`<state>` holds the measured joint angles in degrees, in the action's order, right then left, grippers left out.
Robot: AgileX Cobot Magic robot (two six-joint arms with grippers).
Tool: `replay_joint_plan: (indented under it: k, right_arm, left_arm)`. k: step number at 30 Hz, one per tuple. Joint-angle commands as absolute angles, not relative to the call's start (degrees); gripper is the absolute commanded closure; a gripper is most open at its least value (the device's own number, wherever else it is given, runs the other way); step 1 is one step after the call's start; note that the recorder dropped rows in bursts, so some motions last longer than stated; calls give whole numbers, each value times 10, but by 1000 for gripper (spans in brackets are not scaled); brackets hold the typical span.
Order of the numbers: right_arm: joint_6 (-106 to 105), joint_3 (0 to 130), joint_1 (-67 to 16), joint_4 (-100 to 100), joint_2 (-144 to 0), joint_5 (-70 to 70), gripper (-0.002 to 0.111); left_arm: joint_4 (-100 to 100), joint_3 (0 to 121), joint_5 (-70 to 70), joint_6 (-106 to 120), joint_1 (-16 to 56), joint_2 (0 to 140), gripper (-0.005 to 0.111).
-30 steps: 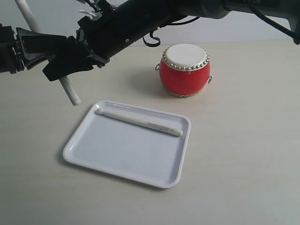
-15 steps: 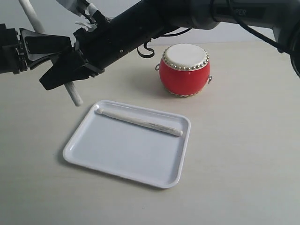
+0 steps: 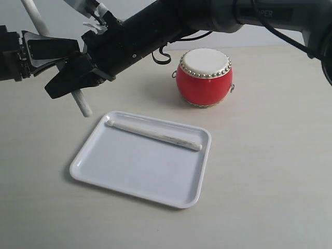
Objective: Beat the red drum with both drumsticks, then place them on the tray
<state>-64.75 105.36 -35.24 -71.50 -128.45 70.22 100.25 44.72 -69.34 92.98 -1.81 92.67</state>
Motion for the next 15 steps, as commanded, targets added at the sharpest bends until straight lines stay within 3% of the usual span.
replay_joint_plan:
  k: [1,4,10,12,15]
  right_arm:
    - [-648,1055,-356,-729,-1282,700,108]
    - [-648,1055,-356,-729,-1282,700,108]
    - [-648,1055,-356,-716,-1282,700,108]
    - [-642,1055,-356,-699,-1281,700,108]
    - [-606,1055,-356,-661,-1280,694,108]
  left_arm:
    - [999,446,-700,923,-12,926,100]
    - [999,446,-700,920,-12,926,80]
    - [999,446,-700,915,-29,926,23]
    - [999,446,-700,915,-43,926,16]
    - [999,446,-700,917,-81,926,18]
